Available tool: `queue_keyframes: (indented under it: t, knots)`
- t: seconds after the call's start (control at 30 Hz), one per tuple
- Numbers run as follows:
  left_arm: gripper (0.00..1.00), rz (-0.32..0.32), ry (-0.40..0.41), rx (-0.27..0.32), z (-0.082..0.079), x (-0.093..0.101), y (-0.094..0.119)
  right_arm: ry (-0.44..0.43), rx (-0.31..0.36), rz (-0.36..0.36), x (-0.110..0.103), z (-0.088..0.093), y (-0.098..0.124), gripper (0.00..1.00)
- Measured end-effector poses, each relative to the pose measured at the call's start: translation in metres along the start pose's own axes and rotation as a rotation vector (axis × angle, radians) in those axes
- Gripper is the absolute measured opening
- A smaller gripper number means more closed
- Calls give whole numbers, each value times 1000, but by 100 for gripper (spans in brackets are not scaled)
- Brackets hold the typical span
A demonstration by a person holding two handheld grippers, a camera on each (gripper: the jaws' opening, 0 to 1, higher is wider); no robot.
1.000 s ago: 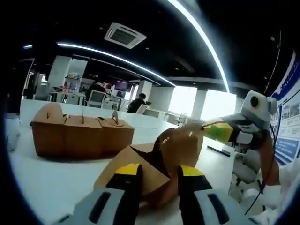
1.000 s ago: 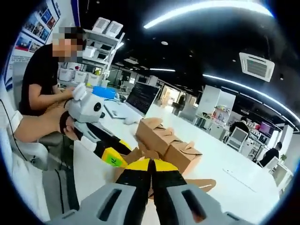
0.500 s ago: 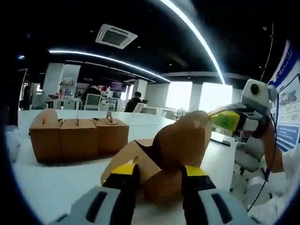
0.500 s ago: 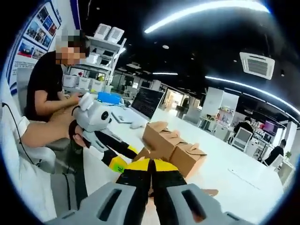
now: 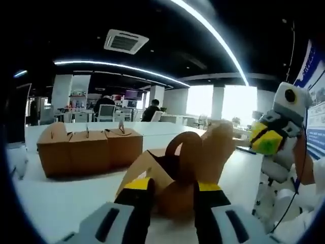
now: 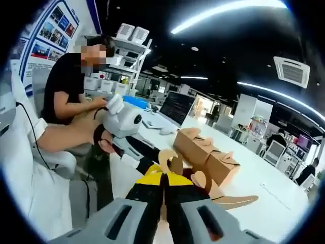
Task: Pick up one paper box from the group, open the paper box, and remove the item inside
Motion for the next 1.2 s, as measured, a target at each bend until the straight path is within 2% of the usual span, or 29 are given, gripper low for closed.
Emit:
queue_keyframes:
  t: [0.2, 0.33, 0.47, 0.5, 0.57, 0.67, 0.73, 0.87, 1.0, 1.2]
  knots:
    - [33, 3, -3, 1, 0, 0, 2, 0, -51, -67, -15, 14, 0, 2]
    - [36, 42, -43, -5, -2, 1, 5, 2, -85, -82, -19, 25, 3, 2]
    - [37, 49, -59, -11, -4, 1, 5, 3, -77, -39, -9, 24, 7, 3]
    - [37, 47, -63, -14, -4, 1, 5, -7, -50, 16, -3, 20, 8, 3]
    - [37, 47, -66, -17, -3, 2, 3, -38, -33, 65, 6, 17, 11, 10]
    - [37, 46, -66, -19, -1, 3, 2, -76, -12, 120, 15, 13, 13, 29]
    - [36, 45, -66, -20, 0, 3, 2, -87, 1, 147, 23, 11, 12, 36]
    - [35, 45, -68, -20, -1, 4, 1, -57, 3, 191, 35, 7, 3, 35]
    - [35, 44, -68, -21, -1, 5, 1, 13, -22, 175, 33, 4, -10, 33]
    - [35, 42, -67, -19, 0, 4, 1, 37, -8, 178, 32, 3, -22, 17]
Point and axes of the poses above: the point that each gripper's makers call its tool centre point, and the gripper's own axes: y roughly backward along the fingers, x roughly to its right, z roughly out of its underside, the point moved 10 cm from there along y, roughly backward along the fingers, and after that the axes turned 6 degrees about x, right-handed, at the moved point
